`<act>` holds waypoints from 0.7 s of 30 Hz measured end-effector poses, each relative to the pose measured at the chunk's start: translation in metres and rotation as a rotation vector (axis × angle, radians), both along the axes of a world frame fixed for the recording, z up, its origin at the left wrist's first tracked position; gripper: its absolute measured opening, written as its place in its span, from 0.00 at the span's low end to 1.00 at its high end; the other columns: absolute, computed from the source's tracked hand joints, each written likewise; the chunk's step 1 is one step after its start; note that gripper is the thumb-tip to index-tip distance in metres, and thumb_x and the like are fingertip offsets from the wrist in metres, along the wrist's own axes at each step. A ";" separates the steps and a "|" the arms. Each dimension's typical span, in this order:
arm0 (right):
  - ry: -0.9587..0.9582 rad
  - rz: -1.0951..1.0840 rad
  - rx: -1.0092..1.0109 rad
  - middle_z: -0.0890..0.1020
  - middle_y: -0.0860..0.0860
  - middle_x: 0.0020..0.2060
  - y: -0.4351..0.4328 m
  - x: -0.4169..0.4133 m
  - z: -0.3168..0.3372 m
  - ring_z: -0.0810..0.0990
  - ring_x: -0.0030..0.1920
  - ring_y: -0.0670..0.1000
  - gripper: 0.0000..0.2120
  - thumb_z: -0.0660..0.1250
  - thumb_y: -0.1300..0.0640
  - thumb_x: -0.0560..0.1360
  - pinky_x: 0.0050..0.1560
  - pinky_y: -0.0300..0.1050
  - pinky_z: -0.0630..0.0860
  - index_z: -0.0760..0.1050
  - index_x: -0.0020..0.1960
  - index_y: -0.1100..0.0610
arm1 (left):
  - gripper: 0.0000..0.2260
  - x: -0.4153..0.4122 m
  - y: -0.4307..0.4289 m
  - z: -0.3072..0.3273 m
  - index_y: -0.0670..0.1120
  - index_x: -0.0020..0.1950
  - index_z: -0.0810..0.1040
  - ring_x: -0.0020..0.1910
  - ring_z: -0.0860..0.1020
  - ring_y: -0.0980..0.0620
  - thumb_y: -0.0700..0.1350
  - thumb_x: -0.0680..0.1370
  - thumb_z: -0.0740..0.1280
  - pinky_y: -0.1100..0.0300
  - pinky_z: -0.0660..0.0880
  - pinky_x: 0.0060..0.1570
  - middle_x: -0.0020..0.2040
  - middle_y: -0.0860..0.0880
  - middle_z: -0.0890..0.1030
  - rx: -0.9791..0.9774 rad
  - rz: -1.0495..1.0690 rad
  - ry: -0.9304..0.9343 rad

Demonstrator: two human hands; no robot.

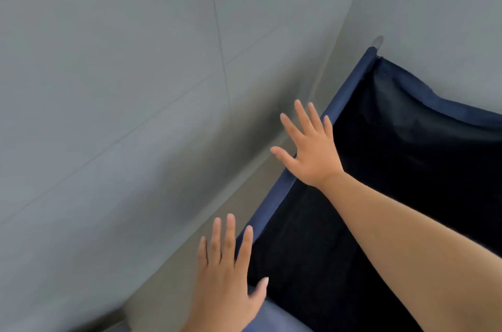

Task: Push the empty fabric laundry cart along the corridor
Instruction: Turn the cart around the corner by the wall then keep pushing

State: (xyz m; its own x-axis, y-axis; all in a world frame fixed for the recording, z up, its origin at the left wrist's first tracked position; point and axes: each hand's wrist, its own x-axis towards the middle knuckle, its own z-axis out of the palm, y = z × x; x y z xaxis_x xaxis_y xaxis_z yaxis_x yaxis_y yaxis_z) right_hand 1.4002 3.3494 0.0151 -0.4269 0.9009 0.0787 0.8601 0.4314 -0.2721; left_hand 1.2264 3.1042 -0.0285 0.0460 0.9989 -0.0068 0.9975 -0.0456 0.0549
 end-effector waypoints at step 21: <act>-0.142 0.260 0.026 0.56 0.51 0.82 0.027 0.003 -0.036 0.47 0.82 0.60 0.44 0.37 0.22 0.73 0.76 0.73 0.44 0.64 0.78 0.44 | 0.41 0.031 0.033 -0.002 0.50 0.76 0.64 0.76 0.60 0.29 0.74 0.70 0.58 0.30 0.66 0.60 0.79 0.40 0.63 -0.064 0.479 0.112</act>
State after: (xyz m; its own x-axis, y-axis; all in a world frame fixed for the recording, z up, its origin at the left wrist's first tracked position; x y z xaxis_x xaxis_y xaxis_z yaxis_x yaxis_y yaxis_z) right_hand 1.4032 3.3759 -0.0214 -0.6512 0.7585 0.0234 0.7487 0.6473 -0.1429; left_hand 1.2576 3.1374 -0.0300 -0.4225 0.9051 -0.0471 0.9055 0.4193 -0.0657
